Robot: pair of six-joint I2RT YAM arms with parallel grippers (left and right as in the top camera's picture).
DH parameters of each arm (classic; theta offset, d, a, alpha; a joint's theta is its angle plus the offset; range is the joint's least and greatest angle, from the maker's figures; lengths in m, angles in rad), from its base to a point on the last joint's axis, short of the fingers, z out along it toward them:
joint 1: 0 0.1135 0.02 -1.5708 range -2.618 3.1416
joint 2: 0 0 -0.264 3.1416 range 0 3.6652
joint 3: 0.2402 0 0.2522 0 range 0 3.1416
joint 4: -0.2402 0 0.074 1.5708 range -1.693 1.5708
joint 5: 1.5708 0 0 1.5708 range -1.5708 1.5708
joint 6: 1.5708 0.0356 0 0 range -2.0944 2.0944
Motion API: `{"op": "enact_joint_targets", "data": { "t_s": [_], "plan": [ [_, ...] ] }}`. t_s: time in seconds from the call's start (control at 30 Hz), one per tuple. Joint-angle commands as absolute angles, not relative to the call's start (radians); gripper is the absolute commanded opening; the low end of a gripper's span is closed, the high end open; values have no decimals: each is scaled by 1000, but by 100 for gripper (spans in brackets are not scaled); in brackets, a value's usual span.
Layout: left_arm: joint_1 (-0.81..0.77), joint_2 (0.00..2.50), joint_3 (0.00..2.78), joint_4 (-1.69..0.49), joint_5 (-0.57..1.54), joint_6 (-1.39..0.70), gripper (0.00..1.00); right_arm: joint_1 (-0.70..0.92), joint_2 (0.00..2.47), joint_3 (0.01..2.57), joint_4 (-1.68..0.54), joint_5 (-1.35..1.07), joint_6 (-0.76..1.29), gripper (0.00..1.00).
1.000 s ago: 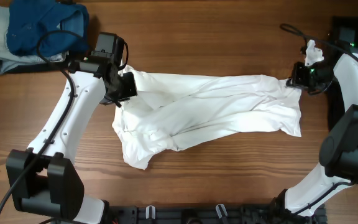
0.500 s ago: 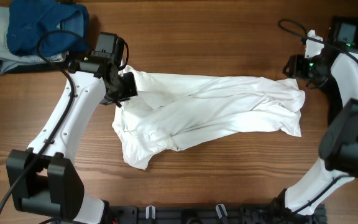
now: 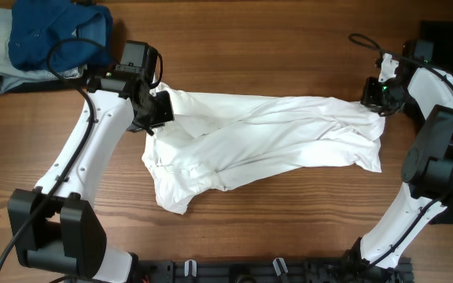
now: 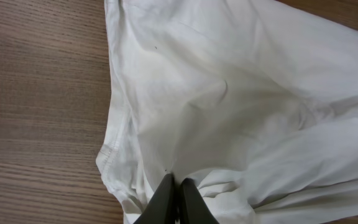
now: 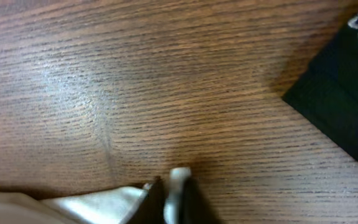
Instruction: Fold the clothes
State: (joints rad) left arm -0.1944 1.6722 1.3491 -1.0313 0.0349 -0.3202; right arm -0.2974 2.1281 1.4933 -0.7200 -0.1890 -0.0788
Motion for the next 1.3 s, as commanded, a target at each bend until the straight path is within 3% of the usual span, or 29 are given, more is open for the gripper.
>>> {"op": "enact_joint_targets", "data": {
  "t_s": [0.0, 0.4, 0.67, 1.17, 1.2, 1.27],
  "plan": [
    [-191, 1686, 1343, -1029, 26, -330, 4, -295, 2140, 1522, -725, -180, -49, 5],
    [-190, 1686, 1343, -1027, 25, -330, 4, -295, 1873, 1654, -850, -230, -22, 4],
    [-190, 1686, 1343, -1024, 25, -329, 4, -295, 1842, 1653, -907, -233, -54, 4],
    [-190, 1686, 1343, -1007, 25, -330, 4, -283, 1935, 1647, -626, -254, -76, 4],
    [-190, 1686, 1343, -1007, 25, -330, 4, -282, 1948, 1647, -609, -258, -75, 10],
    [-190, 1686, 1343, -1008, 25, -330, 4, -278, 1975, 1647, -584, -263, -63, 64]
  ]
}}
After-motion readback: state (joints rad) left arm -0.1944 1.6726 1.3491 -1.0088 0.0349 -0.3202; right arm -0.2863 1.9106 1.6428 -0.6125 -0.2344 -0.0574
